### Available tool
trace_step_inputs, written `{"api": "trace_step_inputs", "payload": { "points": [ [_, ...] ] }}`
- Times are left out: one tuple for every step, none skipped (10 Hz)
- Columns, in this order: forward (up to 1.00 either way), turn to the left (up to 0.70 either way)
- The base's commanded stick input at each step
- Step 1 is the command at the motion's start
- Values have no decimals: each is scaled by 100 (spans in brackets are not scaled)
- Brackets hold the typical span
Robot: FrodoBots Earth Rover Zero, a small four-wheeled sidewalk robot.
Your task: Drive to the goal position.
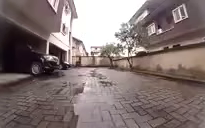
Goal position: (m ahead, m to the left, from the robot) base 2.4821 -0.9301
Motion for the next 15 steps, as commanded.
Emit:
{"api": "trace_step_inputs", "payload": {
  "points": [
    [27, 0],
    [25, 0],
    [23, 0],
    [21, 0],
    [20, 0],
    [18, 0],
    [20, 0],
    [21, 0],
    [24, 0],
    [35, 0],
    [50, 0],
    [50, 0],
    [50, 0],
    [50, 0],
    [50, 0]
  ]
}}
